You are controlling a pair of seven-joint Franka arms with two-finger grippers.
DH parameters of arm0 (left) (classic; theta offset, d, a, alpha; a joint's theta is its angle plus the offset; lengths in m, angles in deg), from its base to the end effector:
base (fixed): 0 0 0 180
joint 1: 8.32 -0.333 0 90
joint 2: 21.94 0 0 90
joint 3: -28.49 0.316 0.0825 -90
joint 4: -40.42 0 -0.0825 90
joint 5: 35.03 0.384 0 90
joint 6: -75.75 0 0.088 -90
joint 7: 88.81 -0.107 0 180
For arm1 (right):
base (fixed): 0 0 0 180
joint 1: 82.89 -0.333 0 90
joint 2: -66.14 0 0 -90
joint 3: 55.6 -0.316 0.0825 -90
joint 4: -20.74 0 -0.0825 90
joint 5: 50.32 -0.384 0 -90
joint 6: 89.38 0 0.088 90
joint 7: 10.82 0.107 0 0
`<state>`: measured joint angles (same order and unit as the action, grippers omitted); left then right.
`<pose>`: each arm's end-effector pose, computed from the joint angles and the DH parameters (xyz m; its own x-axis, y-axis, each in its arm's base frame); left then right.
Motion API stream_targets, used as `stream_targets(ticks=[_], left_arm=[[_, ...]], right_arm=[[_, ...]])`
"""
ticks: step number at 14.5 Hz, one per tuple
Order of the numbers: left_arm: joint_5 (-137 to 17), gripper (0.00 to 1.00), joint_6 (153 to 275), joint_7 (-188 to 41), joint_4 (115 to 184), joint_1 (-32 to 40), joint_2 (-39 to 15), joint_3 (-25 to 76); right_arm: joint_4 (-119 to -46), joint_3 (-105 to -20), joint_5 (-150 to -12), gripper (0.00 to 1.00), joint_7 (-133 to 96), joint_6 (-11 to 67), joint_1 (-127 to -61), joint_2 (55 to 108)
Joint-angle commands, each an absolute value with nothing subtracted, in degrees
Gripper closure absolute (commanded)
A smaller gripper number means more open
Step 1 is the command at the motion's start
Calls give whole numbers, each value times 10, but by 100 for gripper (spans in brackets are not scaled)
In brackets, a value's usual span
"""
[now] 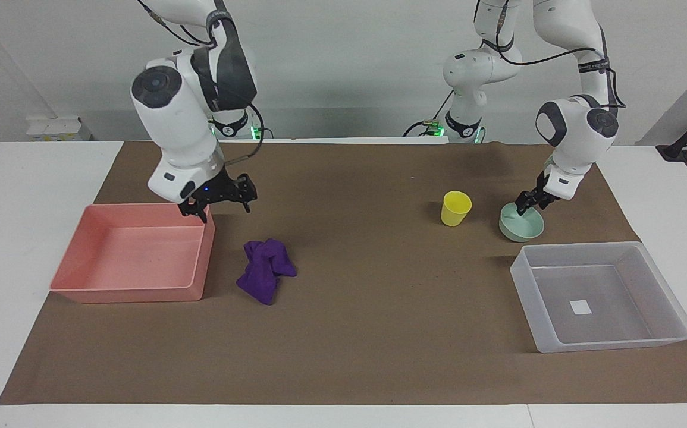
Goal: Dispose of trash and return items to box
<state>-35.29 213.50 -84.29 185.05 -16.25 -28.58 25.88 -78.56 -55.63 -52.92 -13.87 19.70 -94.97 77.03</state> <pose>0.4493 0.0420 0.3189 0.9846 0.1745 -0.0041 0.1745 -0.9847 -0.0026 0.6011 0.1323 0.4640 0.9688 0.2471 -0.0174 0.2462 -0.9682 -0.0437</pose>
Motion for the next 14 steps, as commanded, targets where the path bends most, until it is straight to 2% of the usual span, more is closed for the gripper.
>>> stream_targets(ticks=[1, 5, 7, 8, 9, 11, 13, 14], left_arm=[[-360, 100, 2162, -833, 1854, -161, -284, 256], [-360, 100, 2145, -841, 1831, -160, -277, 256], [-359, 100, 2057, -843, 1790, -158, -292, 255], [-360, 100, 1986, -843, 1753, -157, -307, 254], [-363, 100, 1917, -843, 1701, -157, -314, 253], [-377, 100, 1804, -842, 1567, -158, -292, 254], [-415, 100, 1815, -836, 1487, -159, -243, 256], [-438, 100, 1860, -832, 1469, -158, -213, 256]], right_arm=[[-817, -556, -537, 1, -136, 270, -956, 798], [-825, -557, -538, 1, -107, 346, -979, 857], [-859, -557, -539, 4, -106, 389, -981, 862], [-870, -556, -539, 16, -109, 395, -980, 861], [-871, -556, -538, 37, -109, 389, -980, 860], [-871, -556, -538, 75, -106, 379, -979, 859], [-866, -556, -538, 93, -103, 371, -979, 859], [-864, -556, -539, 97, -99, 370, -979, 859]])
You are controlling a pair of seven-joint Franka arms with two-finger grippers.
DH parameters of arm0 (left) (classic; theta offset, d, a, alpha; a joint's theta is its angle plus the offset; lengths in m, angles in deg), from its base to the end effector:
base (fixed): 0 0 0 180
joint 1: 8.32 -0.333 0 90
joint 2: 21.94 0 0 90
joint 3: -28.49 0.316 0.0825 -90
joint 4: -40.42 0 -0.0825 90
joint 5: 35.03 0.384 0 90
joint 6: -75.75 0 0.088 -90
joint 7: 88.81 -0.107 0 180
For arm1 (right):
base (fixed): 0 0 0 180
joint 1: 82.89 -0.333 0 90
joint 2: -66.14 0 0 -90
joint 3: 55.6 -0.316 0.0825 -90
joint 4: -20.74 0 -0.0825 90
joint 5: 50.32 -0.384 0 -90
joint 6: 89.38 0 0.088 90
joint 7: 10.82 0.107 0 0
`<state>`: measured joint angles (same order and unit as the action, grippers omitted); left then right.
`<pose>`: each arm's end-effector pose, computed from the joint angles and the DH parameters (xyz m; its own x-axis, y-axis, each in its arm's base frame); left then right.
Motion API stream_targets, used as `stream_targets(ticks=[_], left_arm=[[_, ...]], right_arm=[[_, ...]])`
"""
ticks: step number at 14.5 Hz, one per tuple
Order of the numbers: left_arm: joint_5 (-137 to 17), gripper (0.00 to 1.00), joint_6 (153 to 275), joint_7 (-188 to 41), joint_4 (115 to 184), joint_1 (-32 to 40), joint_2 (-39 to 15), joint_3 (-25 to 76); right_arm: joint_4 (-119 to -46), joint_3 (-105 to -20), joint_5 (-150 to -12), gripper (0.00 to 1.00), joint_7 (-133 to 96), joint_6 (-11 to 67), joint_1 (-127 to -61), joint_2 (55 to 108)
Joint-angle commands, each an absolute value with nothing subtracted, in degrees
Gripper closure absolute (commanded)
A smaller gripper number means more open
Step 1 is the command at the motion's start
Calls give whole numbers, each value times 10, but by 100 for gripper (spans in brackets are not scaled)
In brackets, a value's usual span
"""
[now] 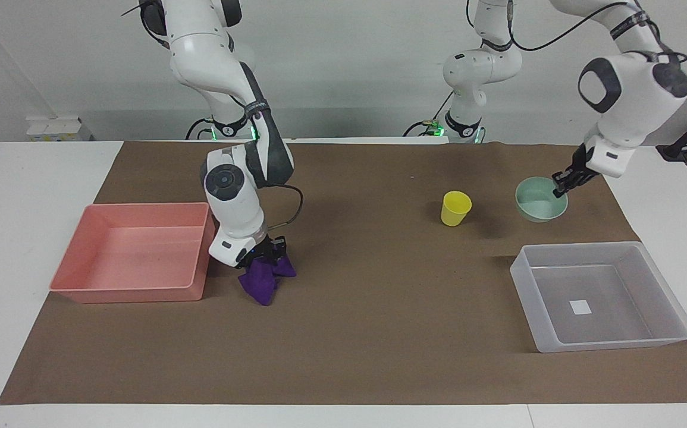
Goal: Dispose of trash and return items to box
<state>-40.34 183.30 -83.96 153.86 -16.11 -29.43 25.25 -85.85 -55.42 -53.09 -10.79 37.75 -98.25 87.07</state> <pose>0.5226 0.0334 0.5265 0.9814 0.1908 0.0197 0.1885 -0.9785 0.0836 0.6096 0.1671 0.3227 0.9724 0.2333 -0.0074 0.2328 -0.9718 -0.0372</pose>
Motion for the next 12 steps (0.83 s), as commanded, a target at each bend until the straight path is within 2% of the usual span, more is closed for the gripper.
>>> stream_targets(ticks=[1, 3, 5, 6, 8, 12], left_arm=[[-447, 100, 1887, -828, 1440, -158, -174, 256], [-449, 100, 1905, -828, 1334, -160, -73, 257], [-448, 100, 1926, -828, 1258, -164, 3, 259], [-447, 100, 1953, -827, 1253, -162, 21, 259], [-443, 100, 2002, -826, 1302, -161, 26, 259], [-432, 100, 2054, -821, 1351, -164, 51, 264]], right_arm=[[-861, -556, -538, 100, -85, 369, -978, 859], [-835, -556, -538, 100, -74, 339, -976, 844], [-804, -555, -538, 100, -74, 296, -966, 821], [-800, -555, -538, 100, -74, 288, -960, 807], [-795, -555, -538, 100, -75, 264, -950, 780], [-739, -547, -536, 100, -98, 162, -912, 752]])
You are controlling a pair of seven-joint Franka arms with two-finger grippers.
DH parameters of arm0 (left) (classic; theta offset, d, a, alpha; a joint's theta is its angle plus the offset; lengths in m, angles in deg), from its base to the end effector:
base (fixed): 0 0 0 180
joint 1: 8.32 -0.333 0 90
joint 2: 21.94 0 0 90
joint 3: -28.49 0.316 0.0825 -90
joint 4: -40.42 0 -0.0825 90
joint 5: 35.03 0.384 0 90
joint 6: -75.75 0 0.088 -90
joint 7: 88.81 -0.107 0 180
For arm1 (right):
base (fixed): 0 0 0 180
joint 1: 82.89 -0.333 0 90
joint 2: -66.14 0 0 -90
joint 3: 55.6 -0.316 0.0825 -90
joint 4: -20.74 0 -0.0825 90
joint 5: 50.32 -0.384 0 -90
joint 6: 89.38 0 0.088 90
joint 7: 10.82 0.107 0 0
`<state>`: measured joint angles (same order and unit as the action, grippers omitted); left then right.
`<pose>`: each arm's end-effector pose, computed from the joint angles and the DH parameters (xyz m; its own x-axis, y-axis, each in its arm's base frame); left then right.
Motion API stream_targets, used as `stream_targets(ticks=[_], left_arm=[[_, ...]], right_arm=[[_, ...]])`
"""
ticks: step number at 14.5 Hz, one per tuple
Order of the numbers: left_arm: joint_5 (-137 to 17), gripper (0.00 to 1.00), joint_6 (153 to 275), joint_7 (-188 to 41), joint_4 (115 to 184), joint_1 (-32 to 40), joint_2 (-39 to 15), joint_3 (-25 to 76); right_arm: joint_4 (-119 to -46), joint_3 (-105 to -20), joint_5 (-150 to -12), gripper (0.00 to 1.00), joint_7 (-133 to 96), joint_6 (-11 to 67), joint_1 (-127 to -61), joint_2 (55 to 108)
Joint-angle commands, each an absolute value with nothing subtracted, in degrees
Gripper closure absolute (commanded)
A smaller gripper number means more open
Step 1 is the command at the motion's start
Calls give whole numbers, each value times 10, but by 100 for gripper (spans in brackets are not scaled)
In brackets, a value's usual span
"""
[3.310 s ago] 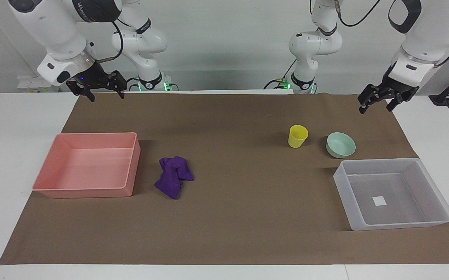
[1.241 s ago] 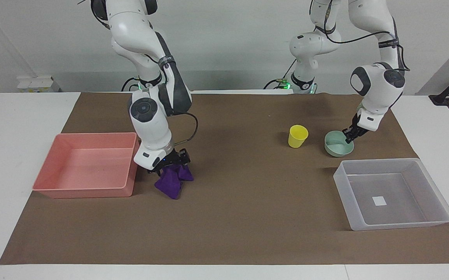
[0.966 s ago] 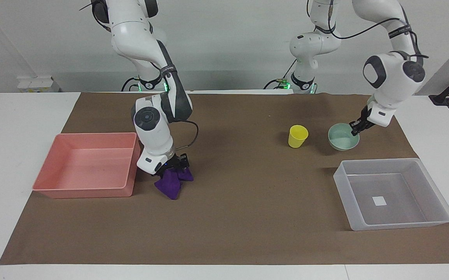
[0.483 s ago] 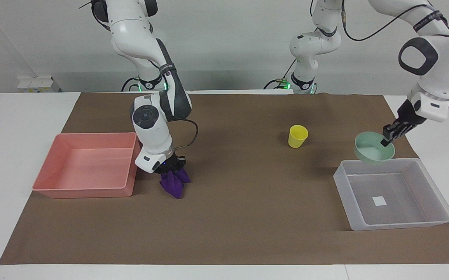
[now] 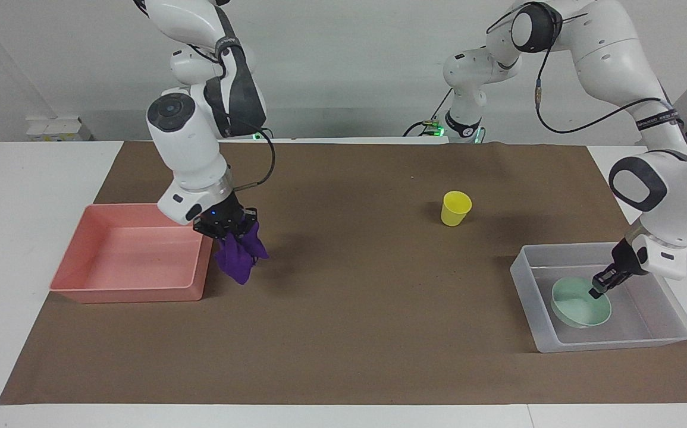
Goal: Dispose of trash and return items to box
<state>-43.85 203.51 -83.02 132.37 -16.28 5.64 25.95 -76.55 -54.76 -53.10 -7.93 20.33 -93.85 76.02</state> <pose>0.6937 0.0653 0.3648 0.9491 0.2914 0.1191 0.2703 -0.9483 0.1666 0.6091 0.1128 0.4927 0.9931 0.1098 0.0417 0.1117 -0.9927 -0.0460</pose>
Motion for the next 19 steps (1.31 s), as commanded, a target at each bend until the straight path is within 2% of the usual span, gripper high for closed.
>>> stream_targets(ticks=[1, 3, 4, 5, 7, 11, 13, 15, 17, 19], left_arm=[[-418, 94, 2056, -822, 1364, -167, 49, 267], [-394, 28, 2050, -820, 1362, -163, 45, 268], [-393, 20, 2045, -815, 1356, -158, 37, 270], [-391, 3, 2036, -812, 1353, -154, 16, 268], [-391, 0, 1980, -812, 1354, -125, -42, 269], [-390, 0, 1762, -762, 1377, -72, -152, 268], [-379, 0, 1749, -727, 1465, -18, -216, 268], [-371, 0, 1808, -656, 1563, 20, -262, 266], [-371, 0, 1891, -635, 1681, 37, -313, 265], [-371, 0, 1940, -635, 1760, 42, -341, 264]], right_arm=[[-738, -547, -532, 100, -113, 148, -899, 740], [-744, -547, -529, 99, -137, 119, -856, 726], [-748, -547, -529, 98, -155, 115, -837, 725], [-756, -546, -529, 97, -177, 116, -828, 722], [-795, -546, -529, 96, -199, 136, -800, 707], [-883, -546, -529, 93, -224, 225, -762, 704], [-927, -546, -529, 90, -233, 282, -755, 707], [-948, -546, -528, 86, -231, 309, -757, 713], [-951, -546, -528, 68, -232, 314, -757, 725], [-942, -546, -529, 27, -231, 306, -759, 727]])
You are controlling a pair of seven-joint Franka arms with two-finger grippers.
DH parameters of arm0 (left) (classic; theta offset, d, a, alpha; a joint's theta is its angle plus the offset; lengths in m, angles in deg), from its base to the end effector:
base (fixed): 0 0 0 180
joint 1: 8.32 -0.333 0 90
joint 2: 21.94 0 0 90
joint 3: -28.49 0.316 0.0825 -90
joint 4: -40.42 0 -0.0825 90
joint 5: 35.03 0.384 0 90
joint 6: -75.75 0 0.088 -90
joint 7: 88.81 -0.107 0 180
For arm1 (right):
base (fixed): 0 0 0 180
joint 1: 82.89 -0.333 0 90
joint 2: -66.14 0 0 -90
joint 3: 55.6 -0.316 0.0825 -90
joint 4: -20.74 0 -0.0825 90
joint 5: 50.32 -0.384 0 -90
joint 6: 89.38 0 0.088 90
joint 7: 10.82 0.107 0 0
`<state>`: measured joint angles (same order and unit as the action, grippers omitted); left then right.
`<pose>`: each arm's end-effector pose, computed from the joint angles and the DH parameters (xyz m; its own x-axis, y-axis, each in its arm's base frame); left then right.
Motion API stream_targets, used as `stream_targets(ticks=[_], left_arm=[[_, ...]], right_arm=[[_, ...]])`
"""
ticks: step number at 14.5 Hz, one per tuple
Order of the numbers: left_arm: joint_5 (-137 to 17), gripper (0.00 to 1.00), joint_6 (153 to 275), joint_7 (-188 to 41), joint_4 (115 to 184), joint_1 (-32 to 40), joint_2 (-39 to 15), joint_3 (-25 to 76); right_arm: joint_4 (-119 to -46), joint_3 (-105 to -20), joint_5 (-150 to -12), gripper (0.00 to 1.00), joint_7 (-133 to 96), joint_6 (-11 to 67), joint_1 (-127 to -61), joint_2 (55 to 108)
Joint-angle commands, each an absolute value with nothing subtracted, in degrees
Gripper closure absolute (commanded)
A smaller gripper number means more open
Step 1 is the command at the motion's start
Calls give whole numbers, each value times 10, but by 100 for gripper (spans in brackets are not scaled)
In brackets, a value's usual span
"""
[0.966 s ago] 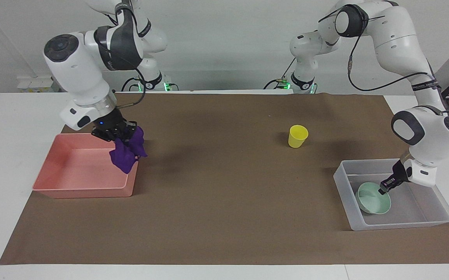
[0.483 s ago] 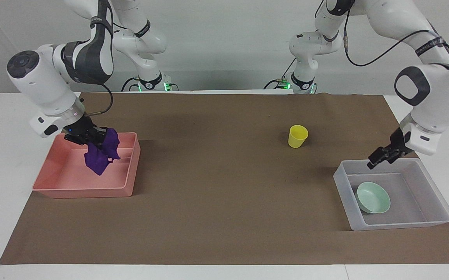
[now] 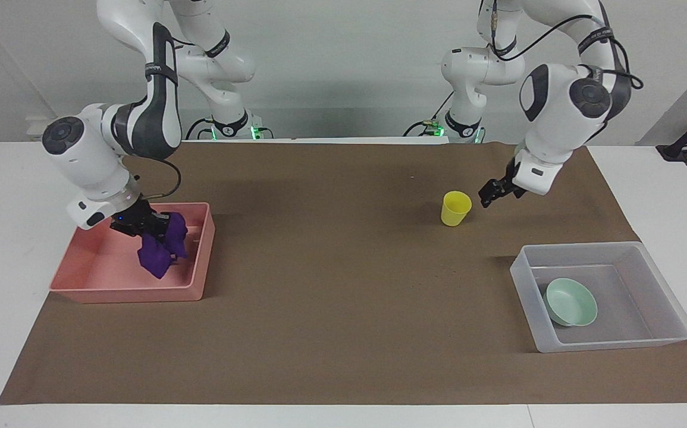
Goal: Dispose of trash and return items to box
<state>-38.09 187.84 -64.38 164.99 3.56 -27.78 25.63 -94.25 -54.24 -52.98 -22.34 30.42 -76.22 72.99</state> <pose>0.4839 -0.1313 0.4271 0.9739 0.1906 -0.1230 0.1908 -0.9816 -0.0100 0.5682 -0.0776 0.3944 0.9989 0.0378 -0.0279 0.0366 -0.9984 -0.0430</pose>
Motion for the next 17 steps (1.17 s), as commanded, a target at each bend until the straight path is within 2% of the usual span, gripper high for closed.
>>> stream_targets(ticks=[1, 3, 5, 6, 7, 8, 9, 14, 17], left_arm=[[-371, 0, 1954, -635, 1782, 42, -342, 263], [-371, 0, 1969, -634, 1797, 56, -342, 262], [-371, 0, 1974, -634, 1801, 64, -339, 262], [-371, 4, 1978, -632, 1808, 64, -336, 262], [-371, 41, 2001, -617, 1821, 67, -335, 262], [-371, 92, 2029, -583, 1837, 83, -335, 263], [-371, 100, 2045, -572, 1842, 90, -332, 263], [-371, 100, 2059, -583, 1830, 86, -313, 264], [-371, 100, 2028, -579, 1739, 78, -281, 266]], right_arm=[[-935, -547, -528, 17, -232, 302, -761, 727], [-920, -554, -529, 5, -230, 274, -766, 717], [-889, -554, -532, 1, -228, 226, -781, 712], [-870, -555, -533, 1, -224, 204, -789, 707], [-852, -555, -533, 1, -222, 183, -802, 705], [-830, -555, -532, 1, -218, 159, -804, 704], [-806, -555, -530, 1, -218, 130, -805, 705], [-711, -556, -516, 1, -217, -25, -805, 697], [-710, -556, -515, 1, -220, -63, -804, 676]])
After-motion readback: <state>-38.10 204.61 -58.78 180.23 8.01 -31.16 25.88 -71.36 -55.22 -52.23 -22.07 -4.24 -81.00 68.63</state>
